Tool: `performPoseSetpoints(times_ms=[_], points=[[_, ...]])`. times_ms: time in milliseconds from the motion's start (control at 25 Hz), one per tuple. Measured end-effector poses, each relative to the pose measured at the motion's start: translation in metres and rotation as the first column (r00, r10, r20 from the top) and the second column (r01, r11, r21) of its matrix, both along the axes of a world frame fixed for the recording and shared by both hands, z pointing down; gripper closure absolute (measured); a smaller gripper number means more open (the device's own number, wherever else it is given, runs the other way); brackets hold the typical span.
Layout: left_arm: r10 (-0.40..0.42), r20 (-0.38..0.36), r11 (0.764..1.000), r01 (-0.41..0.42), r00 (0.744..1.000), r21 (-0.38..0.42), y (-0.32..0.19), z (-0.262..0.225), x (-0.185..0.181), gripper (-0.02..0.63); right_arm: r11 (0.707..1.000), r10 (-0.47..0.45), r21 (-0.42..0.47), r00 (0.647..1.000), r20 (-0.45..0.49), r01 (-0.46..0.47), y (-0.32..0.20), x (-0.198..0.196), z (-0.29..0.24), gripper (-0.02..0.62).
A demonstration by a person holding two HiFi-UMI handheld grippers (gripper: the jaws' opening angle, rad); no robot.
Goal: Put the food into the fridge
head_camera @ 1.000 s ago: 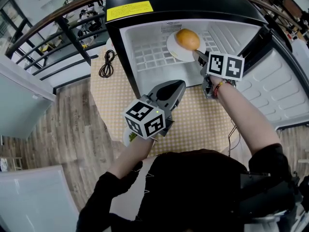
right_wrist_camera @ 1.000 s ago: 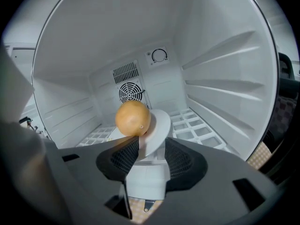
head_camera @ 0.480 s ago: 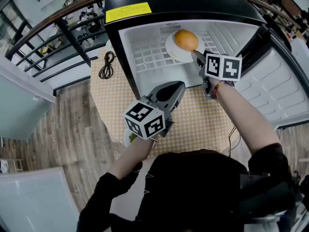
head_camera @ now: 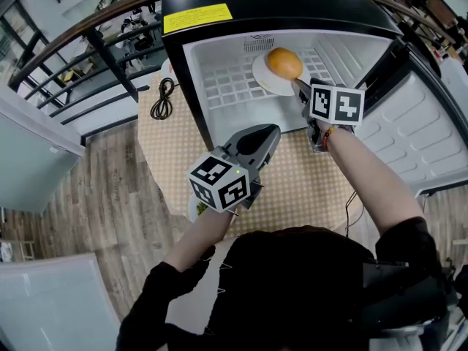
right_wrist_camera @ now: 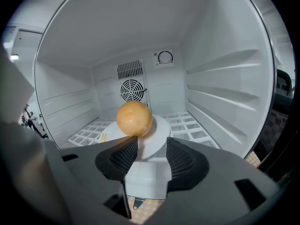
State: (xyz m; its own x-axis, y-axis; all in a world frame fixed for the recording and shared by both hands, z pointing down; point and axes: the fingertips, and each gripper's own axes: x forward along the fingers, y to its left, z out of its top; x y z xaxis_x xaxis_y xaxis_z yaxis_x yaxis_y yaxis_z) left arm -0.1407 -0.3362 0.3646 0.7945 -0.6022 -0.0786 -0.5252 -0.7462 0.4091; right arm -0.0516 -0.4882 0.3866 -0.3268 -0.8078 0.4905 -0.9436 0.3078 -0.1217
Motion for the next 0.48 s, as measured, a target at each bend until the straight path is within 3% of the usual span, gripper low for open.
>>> performPoseSetpoints(times_ms=[480], points=[[0.005, 0.012, 1.000, -0.005, 1.000, 0.007, 0.0088, -0.0047, -0.0048, 0.594, 1.000, 0.016, 0.023, 1.000, -0.005, -0.016, 0.0047, 0.0040, -0.0069, 0.408]])
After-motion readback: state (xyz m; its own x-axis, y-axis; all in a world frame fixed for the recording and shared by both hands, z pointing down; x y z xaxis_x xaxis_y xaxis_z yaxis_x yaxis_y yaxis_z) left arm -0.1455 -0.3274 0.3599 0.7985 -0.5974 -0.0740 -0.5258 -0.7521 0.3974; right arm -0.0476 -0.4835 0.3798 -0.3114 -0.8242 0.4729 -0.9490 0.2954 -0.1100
